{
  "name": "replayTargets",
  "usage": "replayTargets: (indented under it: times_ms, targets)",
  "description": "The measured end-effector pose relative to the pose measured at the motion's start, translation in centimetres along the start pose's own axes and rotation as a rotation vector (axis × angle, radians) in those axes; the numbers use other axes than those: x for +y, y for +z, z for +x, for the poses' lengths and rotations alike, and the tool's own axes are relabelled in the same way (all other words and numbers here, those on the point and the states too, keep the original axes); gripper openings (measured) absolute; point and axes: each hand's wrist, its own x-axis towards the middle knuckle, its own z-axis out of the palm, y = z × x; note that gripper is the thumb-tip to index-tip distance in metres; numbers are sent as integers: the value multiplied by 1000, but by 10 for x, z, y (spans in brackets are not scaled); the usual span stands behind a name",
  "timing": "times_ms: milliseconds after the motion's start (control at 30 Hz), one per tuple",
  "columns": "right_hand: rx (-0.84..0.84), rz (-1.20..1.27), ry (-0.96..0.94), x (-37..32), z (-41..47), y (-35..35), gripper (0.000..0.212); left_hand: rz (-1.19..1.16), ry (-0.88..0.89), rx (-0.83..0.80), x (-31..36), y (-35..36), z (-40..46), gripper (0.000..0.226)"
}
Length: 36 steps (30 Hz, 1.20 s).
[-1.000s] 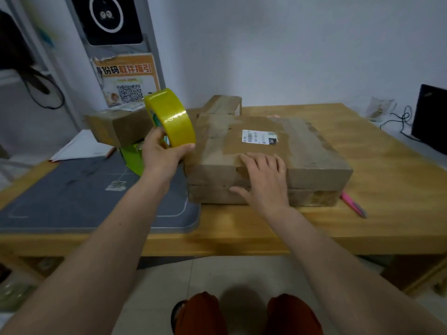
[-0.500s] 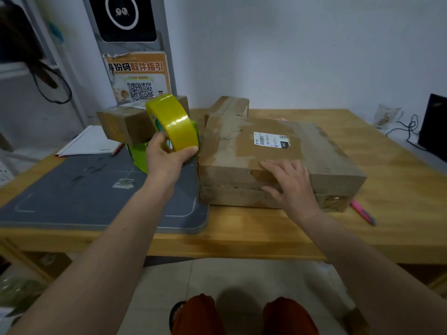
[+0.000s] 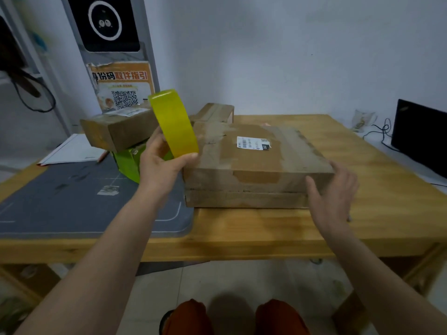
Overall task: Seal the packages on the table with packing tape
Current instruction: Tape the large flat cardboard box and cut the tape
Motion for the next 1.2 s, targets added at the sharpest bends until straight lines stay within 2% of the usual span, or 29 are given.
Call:
replayTargets:
  times_ms: [100,200,267,333,433,500,600,667,700,767,800,833,900,967,1067,1133,1200]
  targets:
    - [-8,115,210,0,-6,-4,66,-40,-81,136,-15,-3,12,44]
    - [-99,108,82,-23,-18,11,63,-153,-249,167,-29,-1,18,42]
    - [-219,74,-19,-37,-23,26,57,-179,-305,148,-34,3,16,43]
    - [-302,88,-19,-43,-23,37,44,-204,-323,104,-34,14,6,42]
    - [-284,184,32,-34,-5,39,20,-238,-356,-12,-35,38,-23,44]
    - [-256,271,92,-22,17,30,23,-324,-359,-58,-27,53,-35,47]
    - [-324,234,137,-16,42,15,22,-582,-336,-56,-5,63,-33,52]
    - [-371,160,70,-23,38,12,19,-689,-313,-62,7,61,-28,56]
    - [-336,144,0,-32,30,12,17,-689,-307,-73,11,59,-27,56]
    - [-233,259,-175,-58,9,13,10,-651,-309,-87,15,53,-30,58]
    - [-245,364,-215,-73,-2,16,12,-631,-311,-83,15,50,-32,58]
    - [-336,463,-177,-90,-12,21,20,-612,-312,-78,14,47,-34,58]
    - [-639,627,58,-116,-26,31,37,-565,-315,-72,11,37,-39,59]
    - [-810,812,301,-131,-36,42,29,-468,-316,-80,5,23,-42,63]
    - [-816,849,481,-137,-47,56,3,-253,-309,-97,-7,-3,-47,62]
    - [-846,826,553,-138,-56,68,9,-151,-315,-100,-19,-19,-52,59]
    - [-866,764,572,-141,-67,80,9,-146,-341,-110,-29,-34,-56,56]
